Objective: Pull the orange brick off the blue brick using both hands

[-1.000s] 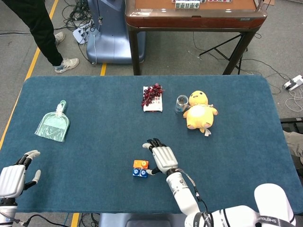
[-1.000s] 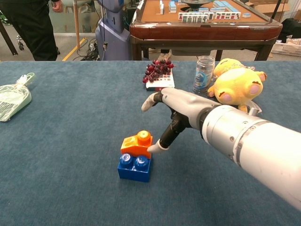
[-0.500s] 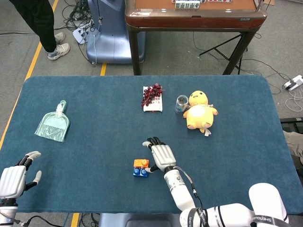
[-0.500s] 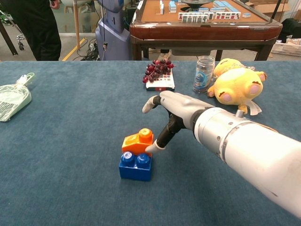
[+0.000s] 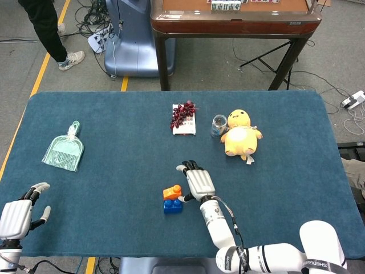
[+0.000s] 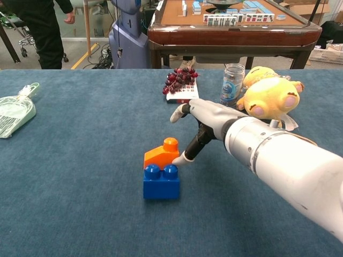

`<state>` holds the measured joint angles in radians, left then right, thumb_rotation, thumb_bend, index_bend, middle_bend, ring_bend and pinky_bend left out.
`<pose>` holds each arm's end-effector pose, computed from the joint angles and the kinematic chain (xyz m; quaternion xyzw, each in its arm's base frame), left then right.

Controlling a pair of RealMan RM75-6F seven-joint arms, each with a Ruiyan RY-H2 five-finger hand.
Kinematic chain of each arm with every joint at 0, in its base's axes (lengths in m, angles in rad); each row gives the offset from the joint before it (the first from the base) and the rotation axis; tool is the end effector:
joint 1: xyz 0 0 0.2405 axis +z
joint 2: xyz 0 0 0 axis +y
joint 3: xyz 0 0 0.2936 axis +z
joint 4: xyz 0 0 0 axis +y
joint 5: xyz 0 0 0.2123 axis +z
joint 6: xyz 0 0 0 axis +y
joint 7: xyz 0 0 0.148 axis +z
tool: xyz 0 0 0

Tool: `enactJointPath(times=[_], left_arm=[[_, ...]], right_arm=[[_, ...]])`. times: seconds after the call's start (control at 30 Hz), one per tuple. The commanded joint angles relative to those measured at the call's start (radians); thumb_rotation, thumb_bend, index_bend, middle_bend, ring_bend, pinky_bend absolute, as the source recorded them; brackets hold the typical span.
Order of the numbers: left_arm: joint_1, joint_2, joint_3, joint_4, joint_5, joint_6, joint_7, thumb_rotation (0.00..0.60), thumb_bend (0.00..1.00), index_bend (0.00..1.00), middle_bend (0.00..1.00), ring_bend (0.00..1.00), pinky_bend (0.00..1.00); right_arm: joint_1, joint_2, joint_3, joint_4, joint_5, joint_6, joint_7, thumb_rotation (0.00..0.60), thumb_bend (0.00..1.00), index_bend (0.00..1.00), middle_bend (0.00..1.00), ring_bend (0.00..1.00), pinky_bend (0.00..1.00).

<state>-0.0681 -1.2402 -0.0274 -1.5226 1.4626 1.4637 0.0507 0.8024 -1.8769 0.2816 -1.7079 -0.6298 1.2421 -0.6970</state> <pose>-0.3643 0.1777 0.1336 -0.5915 -0.4087 -0.3584 0.5955 -0.0836 -0.3098 -0.0993 0.6619 -0.5384 0.3513 0.3855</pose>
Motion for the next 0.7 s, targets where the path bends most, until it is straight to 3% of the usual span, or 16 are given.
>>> enactJointPath(times=[0.03,0.3,0.7], left_arm=[[0.0,-0.002,0.001,0.002,0.0,-0.001,0.0,0.6,0.41,0.3,0.23,0.38,0.64],[0.001,-0.005,0.002,0.006,0.0,-0.001,-0.002,0.6,0.41,0.3,0.23,0.38,0.64],[0.0,-0.005,0.003,0.005,0.002,-0.003,-0.002,0.6,0.41,0.3,0.23,0.38,0.64]], right_arm=[[-0.003,0.004,0.0,-0.007,0.0,-0.01,0.01,0.6,0.0,0.2,0.11,0.04,0.19],[-0.006,0.024,0.003,-0.052,0.024,-0.033,0.025,0.6,0.0,0.31,0.12,0.04,0.19],[0.008,0.034,0.008,-0.069,0.057,-0.049,0.034,0.6,0.05,0.39,0.14,0.04,0.2]])
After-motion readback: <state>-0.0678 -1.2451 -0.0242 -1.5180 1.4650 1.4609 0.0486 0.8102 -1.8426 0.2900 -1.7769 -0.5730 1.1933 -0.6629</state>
